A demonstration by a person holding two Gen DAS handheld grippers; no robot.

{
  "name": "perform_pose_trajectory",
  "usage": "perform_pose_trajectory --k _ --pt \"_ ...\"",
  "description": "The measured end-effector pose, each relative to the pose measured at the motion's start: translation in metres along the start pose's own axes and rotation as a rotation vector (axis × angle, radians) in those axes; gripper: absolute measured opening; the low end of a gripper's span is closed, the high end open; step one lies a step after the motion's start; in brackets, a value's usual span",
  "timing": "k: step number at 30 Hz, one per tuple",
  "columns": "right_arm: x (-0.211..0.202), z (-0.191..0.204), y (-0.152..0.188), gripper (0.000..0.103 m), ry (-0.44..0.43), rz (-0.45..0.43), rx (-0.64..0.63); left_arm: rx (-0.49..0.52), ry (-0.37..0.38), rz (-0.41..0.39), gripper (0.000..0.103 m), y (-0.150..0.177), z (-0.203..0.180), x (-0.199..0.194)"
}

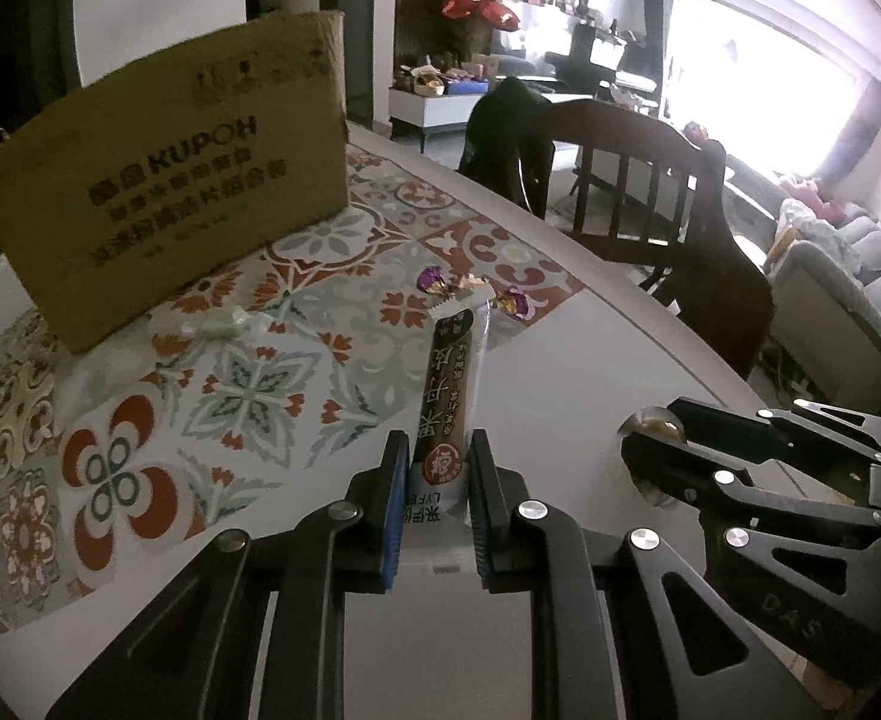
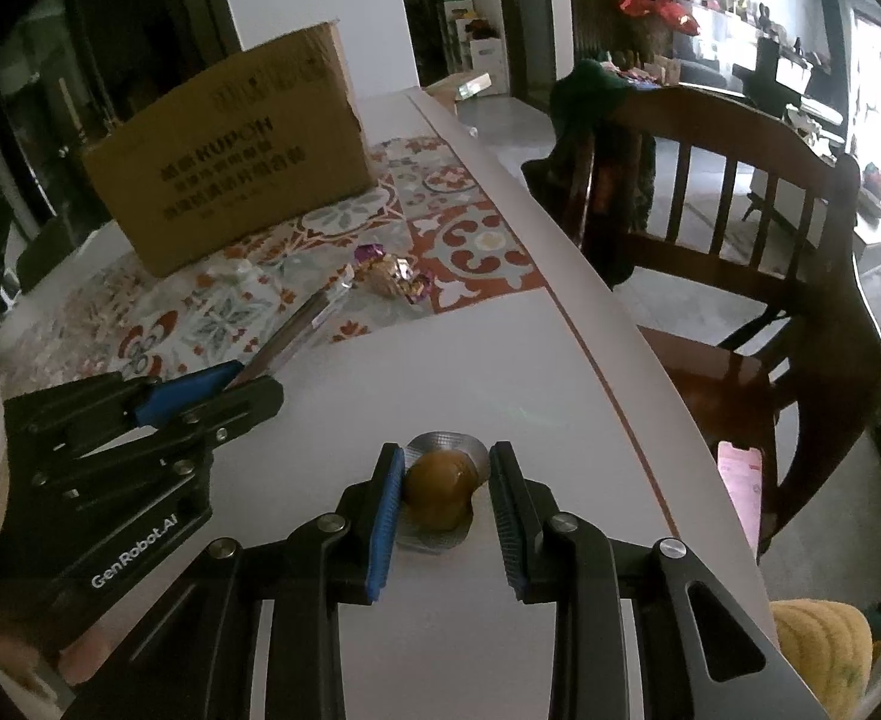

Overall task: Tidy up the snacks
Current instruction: 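Grasp the round brown candy with the right tool while the left tool grasps the dark wafer stick, then carry both items into the cardboard box and open both tools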

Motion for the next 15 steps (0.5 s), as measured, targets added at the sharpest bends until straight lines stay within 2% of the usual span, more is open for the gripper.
perform_pose_trajectory --k 15 --pt "-0.025 0.026 -0.028 0.030 -0.059 -0.082 -0.033 -0.070 -0.030 -0.090 0.020 -0.020 0.024 -0.046"
Point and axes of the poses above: each gripper's, at about its wrist camera, not at the fingertips, and x roughly the way its jaws point, z to its left, y to its underside, the point moved 5 cm from there along x, roughly the way its jaws point
